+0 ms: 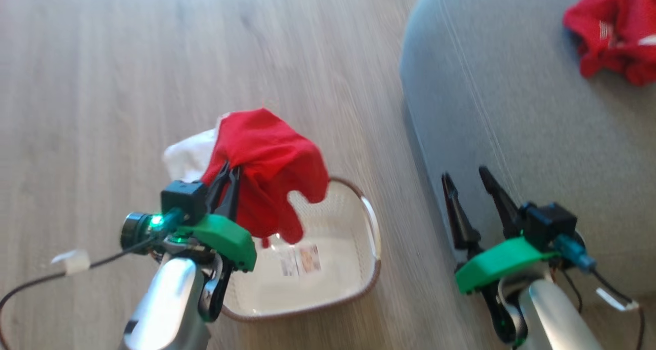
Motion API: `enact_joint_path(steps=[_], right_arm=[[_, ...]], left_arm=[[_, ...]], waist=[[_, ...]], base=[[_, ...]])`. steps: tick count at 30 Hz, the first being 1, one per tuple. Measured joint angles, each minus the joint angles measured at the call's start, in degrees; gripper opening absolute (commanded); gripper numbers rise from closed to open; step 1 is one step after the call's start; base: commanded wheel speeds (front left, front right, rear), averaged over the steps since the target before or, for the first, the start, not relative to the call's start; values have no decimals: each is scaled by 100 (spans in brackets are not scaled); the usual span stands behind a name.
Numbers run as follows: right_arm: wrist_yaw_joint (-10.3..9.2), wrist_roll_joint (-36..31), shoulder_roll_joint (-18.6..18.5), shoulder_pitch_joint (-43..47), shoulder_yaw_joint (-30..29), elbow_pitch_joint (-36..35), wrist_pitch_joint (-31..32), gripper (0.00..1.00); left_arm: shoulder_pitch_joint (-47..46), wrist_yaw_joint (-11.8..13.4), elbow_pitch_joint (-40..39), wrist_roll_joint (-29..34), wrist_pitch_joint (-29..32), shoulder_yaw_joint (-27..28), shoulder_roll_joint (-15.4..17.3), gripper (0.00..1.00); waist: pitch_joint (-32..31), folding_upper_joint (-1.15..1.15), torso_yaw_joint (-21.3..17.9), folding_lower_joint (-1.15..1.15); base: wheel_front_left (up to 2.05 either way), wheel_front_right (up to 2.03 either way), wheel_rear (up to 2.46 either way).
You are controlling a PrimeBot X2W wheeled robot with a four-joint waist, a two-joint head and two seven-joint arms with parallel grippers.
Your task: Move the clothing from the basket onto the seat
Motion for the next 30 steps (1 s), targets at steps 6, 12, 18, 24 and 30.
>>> enact_joint_path(steps=[6, 12, 18, 24, 30], right_arm=[[0, -49, 0, 319, -152, -2, 1, 100], [0, -35, 0, 443, -130, -118, 1, 100], [0, -35, 0, 572, -141, -220, 1, 100], [0, -54, 1, 647, -143, -236, 1, 100], [0, -92, 1, 649, -148, -290, 1, 100]], left_arm=[[462, -148, -1241, 202, -7, 443, -80, 0], [708, -223, -2047, 303, -7, 719, -97, 0], [733, -230, -3054, 209, -23, 840, -111, 0], [707, 5, -3908, 3, -25, 872, -124, 0], [664, -5, -4333, -36, -51, 736, -125, 0]], waist=[[-514, 0, 314, 0], [-738, 0, 536, 0], [-877, 0, 670, 0], [-946, 0, 699, 0], [-974, 0, 700, 0]], base=[[0, 0, 0], [0, 0, 0], [0, 0, 0], [0, 0, 0], [0, 0, 0]])
